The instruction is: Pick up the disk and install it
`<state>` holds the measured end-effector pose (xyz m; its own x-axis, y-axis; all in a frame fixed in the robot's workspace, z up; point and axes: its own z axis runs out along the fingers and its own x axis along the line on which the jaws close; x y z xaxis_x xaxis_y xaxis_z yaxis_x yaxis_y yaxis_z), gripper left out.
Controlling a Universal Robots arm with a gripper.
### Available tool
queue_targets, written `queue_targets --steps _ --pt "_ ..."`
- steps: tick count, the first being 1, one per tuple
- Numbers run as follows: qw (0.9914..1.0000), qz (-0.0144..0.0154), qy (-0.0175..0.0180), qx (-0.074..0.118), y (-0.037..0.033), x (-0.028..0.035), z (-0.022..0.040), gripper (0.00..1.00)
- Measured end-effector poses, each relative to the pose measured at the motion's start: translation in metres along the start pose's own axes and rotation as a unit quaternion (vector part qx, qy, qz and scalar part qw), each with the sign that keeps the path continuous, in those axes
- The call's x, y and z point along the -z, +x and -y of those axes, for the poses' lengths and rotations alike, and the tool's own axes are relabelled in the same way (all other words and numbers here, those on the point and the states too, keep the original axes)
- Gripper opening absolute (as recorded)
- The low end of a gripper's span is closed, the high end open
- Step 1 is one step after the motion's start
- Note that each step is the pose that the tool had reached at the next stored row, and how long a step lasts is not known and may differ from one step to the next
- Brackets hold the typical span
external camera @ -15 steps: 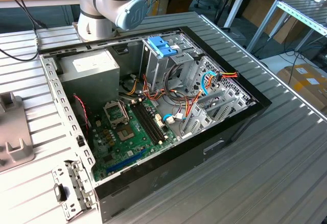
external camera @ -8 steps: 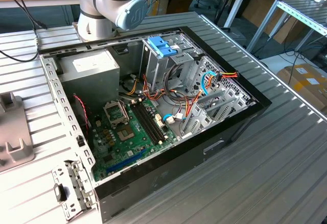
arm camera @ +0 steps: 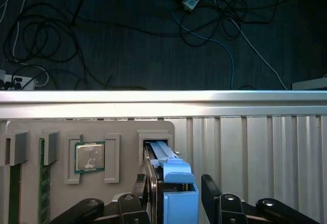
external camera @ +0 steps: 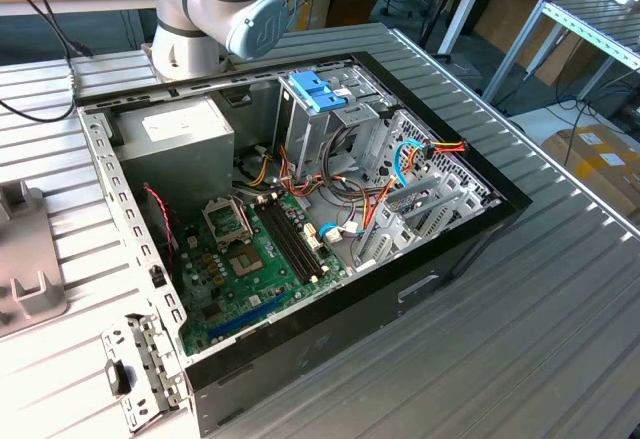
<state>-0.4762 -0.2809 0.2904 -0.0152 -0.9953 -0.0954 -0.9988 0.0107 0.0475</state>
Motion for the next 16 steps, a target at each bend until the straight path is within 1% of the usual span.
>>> queue_targets --steps 2,3,4,5,16 --pt "1.00000 0.0000 0.0000 0.000 0.0000 0.0000 0.0000 0.55" --pt "1.00000 0.0000 -0.0001 0.000 0.0000 0.0000 0.0000 0.46" --pt "1.00000 -0.0001 -0.0001 0.000 0.0000 0.0000 0.0000 0.46" --pt "1.00000 0.0000 -0.0001 0.000 0.0000 0.0000 0.0000 0.38" --pt "1.00000 0.0000 0.0002 0.000 0.0001 -0.0005 0.0000 0.38"
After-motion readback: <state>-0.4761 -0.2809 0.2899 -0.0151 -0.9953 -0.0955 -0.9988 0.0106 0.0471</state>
